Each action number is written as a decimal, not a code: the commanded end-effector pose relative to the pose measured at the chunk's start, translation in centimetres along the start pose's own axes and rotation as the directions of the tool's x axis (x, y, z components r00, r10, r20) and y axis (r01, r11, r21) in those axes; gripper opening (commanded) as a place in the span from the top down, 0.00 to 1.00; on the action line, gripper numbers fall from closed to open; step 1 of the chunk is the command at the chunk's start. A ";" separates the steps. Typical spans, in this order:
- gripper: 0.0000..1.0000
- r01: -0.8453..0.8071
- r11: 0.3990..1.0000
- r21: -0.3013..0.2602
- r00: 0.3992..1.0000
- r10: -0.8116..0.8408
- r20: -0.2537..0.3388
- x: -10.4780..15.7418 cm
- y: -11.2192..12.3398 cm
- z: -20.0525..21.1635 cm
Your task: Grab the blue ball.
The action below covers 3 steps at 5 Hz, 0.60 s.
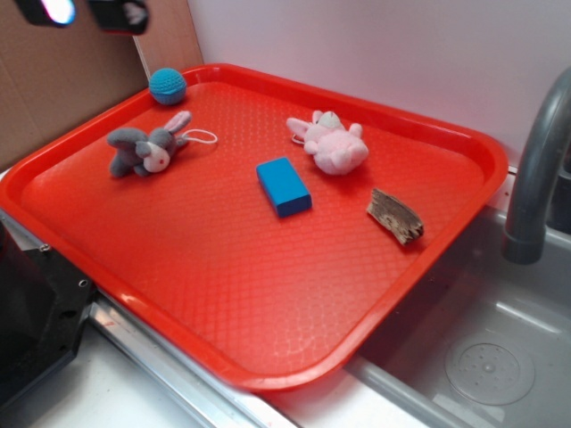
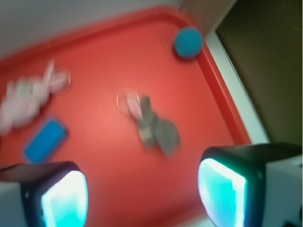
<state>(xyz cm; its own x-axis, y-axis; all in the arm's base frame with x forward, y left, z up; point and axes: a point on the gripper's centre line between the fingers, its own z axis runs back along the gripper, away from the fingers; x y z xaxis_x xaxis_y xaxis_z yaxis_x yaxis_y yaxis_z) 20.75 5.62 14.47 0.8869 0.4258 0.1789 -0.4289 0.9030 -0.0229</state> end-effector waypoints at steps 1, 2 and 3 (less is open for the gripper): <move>0.00 -0.309 0.949 0.054 0.941 0.297 0.161 5.5 4.1 -6.4; 0.00 -0.330 0.941 0.080 0.938 0.317 0.141 6.9 5.1 -8.6; 0.00 -0.334 0.938 0.094 0.938 0.321 0.132 8.9 5.3 -9.9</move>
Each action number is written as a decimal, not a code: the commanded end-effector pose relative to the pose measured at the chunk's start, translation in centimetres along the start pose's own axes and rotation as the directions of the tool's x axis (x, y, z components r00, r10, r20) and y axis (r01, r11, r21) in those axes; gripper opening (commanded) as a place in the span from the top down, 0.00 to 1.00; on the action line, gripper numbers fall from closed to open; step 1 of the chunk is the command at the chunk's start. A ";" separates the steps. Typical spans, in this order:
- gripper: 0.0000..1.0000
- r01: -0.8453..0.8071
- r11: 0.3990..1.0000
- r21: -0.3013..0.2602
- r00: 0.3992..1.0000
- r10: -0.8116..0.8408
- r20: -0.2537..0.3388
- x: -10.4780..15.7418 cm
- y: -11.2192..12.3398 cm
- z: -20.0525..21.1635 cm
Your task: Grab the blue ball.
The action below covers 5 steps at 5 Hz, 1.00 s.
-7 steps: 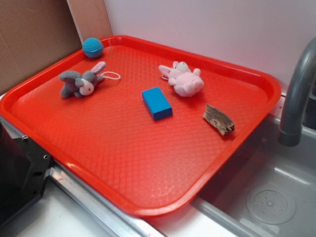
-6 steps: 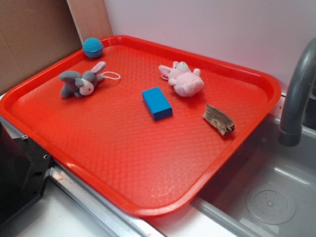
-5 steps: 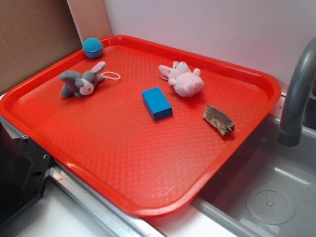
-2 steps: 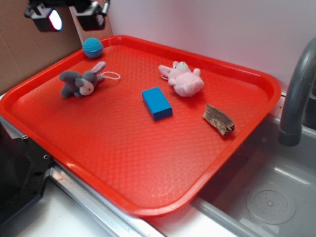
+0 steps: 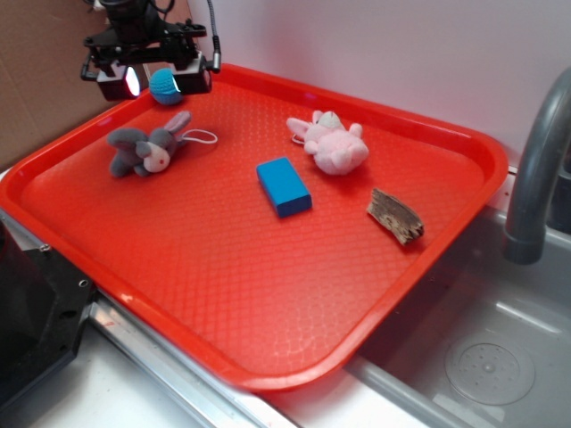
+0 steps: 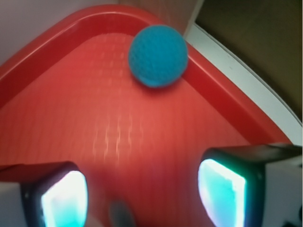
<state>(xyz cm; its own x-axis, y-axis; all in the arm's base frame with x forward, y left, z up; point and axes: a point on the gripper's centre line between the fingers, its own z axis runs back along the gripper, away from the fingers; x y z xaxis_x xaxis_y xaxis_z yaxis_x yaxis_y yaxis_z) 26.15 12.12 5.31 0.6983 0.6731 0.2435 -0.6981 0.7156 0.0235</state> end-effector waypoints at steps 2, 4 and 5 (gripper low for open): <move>0.00 -0.019 1.000 0.009 0.999 0.019 0.036 6.1 -0.6 -0.9; 0.00 0.006 1.000 0.025 0.999 -0.007 0.040 7.9 1.4 -2.9; 0.00 0.014 0.999 0.039 0.998 -0.017 0.057 8.9 1.5 -2.8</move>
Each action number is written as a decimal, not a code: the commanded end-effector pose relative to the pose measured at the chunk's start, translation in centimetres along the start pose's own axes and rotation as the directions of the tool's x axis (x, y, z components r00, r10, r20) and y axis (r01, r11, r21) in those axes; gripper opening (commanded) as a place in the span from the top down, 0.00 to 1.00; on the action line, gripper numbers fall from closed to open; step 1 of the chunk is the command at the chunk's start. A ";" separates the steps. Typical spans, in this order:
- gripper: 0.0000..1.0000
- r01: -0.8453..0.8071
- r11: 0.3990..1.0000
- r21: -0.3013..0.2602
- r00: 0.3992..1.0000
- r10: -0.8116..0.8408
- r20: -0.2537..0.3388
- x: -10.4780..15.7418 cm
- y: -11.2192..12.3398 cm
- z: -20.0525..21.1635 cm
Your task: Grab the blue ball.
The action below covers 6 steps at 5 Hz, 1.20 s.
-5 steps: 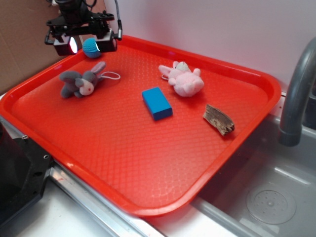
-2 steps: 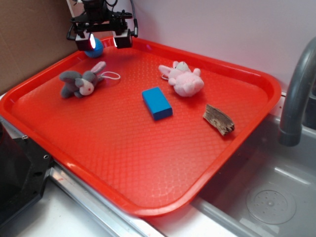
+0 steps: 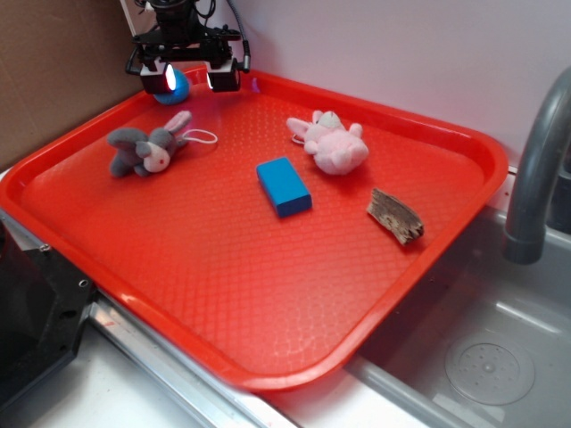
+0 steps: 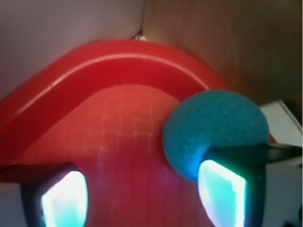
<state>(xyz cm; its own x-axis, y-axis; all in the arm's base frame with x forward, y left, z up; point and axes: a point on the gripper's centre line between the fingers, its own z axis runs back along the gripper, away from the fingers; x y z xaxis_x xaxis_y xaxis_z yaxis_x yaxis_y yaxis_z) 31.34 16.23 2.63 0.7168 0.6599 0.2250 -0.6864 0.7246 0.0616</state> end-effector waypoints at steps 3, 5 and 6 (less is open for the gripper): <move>0.00 -0.033 0.998 0.049 0.998 0.030 0.061 2.5 4.3 0.9; 0.00 -0.070 0.997 0.040 0.996 0.067 0.065 2.8 6.2 2.4; 0.00 -0.102 0.992 0.069 0.993 0.097 0.070 3.1 7.0 2.3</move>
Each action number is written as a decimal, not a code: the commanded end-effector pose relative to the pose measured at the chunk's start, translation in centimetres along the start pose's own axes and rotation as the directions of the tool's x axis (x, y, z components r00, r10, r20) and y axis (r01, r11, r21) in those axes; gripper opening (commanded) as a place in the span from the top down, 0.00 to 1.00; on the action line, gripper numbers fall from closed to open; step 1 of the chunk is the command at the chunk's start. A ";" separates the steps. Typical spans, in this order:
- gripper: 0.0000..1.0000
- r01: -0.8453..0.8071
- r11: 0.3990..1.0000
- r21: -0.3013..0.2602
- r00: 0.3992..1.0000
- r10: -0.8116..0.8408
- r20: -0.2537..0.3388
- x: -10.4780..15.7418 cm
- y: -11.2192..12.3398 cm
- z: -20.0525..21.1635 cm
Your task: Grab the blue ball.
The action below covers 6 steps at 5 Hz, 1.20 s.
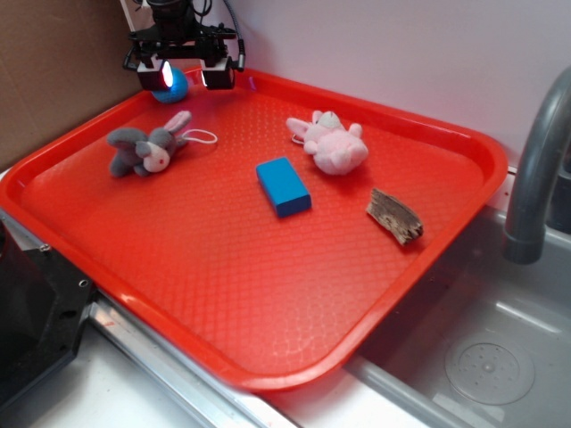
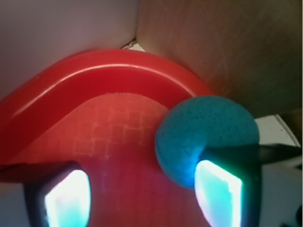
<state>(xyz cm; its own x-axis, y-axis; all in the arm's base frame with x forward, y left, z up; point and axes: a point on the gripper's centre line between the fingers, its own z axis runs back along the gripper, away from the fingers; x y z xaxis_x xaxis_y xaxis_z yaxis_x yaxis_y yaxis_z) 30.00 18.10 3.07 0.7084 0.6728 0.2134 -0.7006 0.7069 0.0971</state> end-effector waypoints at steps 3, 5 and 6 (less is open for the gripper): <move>0.00 -0.159 0.984 0.086 0.986 0.153 0.066 3.4 7.2 1.7; 0.00 -0.180 0.971 0.159 0.983 0.173 0.058 4.4 7.9 0.6; 1.00 -0.178 0.971 0.161 0.983 0.168 0.071 4.8 7.9 0.6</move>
<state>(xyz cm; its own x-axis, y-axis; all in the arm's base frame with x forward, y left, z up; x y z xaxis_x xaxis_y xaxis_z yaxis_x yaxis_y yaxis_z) 29.38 21.19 2.87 0.6445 0.7393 0.1948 -0.7634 0.6081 0.2180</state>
